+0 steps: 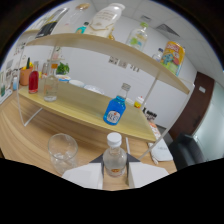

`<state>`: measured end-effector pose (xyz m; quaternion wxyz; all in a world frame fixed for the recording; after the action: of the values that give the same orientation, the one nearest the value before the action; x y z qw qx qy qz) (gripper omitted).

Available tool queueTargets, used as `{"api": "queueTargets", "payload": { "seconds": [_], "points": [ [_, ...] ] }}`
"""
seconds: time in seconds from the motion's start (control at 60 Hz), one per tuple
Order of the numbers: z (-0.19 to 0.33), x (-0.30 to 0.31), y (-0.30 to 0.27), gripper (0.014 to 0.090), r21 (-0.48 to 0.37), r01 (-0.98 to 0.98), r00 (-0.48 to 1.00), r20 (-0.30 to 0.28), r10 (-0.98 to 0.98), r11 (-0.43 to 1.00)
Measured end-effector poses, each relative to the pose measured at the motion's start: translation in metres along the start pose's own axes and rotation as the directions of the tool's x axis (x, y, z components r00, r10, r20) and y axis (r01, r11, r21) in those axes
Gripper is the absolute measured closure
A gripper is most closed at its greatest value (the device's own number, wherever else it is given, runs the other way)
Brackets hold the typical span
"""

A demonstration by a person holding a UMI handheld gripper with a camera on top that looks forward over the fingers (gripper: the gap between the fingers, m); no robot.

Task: Make me a cup of Mojito.

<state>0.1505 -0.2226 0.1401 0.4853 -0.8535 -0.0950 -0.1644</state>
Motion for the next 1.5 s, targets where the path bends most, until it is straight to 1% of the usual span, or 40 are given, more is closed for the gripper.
{"api": "queueTargets", "payload": {
  "seconds": [0.083,0.133,0.183,0.233,0.317,0.4,0.517,0.583,0.617,0.667,0.717,0.767,0.817,0.883,1.017,1.117,1.2,1.267,1.317,1.383,1.45,1.5],
  "points": [
    [0.0,0.004,-0.013,0.0708,0.028,0.213,0.976,-0.062,-0.211,0.977],
    [0.0,0.006,-0.021,0.0709,0.034,0.36,0.929,-0.107,-0.355,0.932],
    [0.0,0.006,-0.03,0.0712,0.04,0.49,0.866,-0.139,-0.481,0.871],
    [-0.001,0.005,-0.039,0.0712,0.038,0.601,0.791,-0.171,-0.587,0.799],
    [0.0,0.003,-0.051,0.071,0.011,0.768,0.626,-0.223,-0.747,0.64],
    [0.0,-0.001,-0.059,0.0712,-0.038,0.88,0.451,-0.249,-0.857,0.474],
    [0.003,-0.007,-0.063,0.0712,-0.11,0.962,0.217,-0.249,-0.944,0.25],
    [0.002,-0.01,-0.064,0.071,-0.155,0.98,0.086,-0.233,-0.969,0.124],
    [0.002,-0.011,-0.065,0.0711,-0.168,0.983,0.033,-0.231,-0.972,0.074],
    [0.002,-0.011,-0.065,0.0711,-0.203,0.979,-0.04,-0.214,-0.976,0.004],
    [0.004,-0.013,-0.061,0.0712,-0.218,0.975,-0.092,-0.19,-0.977,-0.05],
    [0.003,-0.017,-0.059,0.0711,-0.21,0.975,-0.116,-0.173,-0.978,-0.079],
    [0.001,-0.018,-0.058,0.0712,-0.213,0.971,-0.144,-0.166,-0.975,-0.107],
    [0.001,-0.022,-0.056,0.0711,-0.196,0.972,-0.16,-0.166,-0.973,-0.126],
    [0.0,-0.017,-0.054,0.0709,-0.189,0.979,-0.112,-0.162,-0.98,-0.081],
    [0.001,-0.012,-0.053,0.071,-0.16,0.987,-0.003,-0.161,-0.987,0.023],
    [-0.002,-0.009,-0.056,0.0708,-0.1,0.971,0.2,-0.158,-0.967,0.217],
    [-0.007,-0.007,-0.063,0.0707,-0.018,0.906,0.415,-0.157,-0.896,0.423],
    [-0.011,-0.009,-0.068,0.0705,0.054,0.808,0.588,-0.122,-0.799,0.587],
    [-0.017,-0.004,-0.075,0.0705,0.148,0.608,0.793,-0.07,-0.605,0.78],
    [-0.02,0.003,-0.08,0.0706,0.218,0.381,0.921,-0.006,-0.389,0.898],
    [-0.017,0.007,-0.076,0.0705,0.234,0.225,0.969,0.046,-0.242,0.946]
  ]
}}
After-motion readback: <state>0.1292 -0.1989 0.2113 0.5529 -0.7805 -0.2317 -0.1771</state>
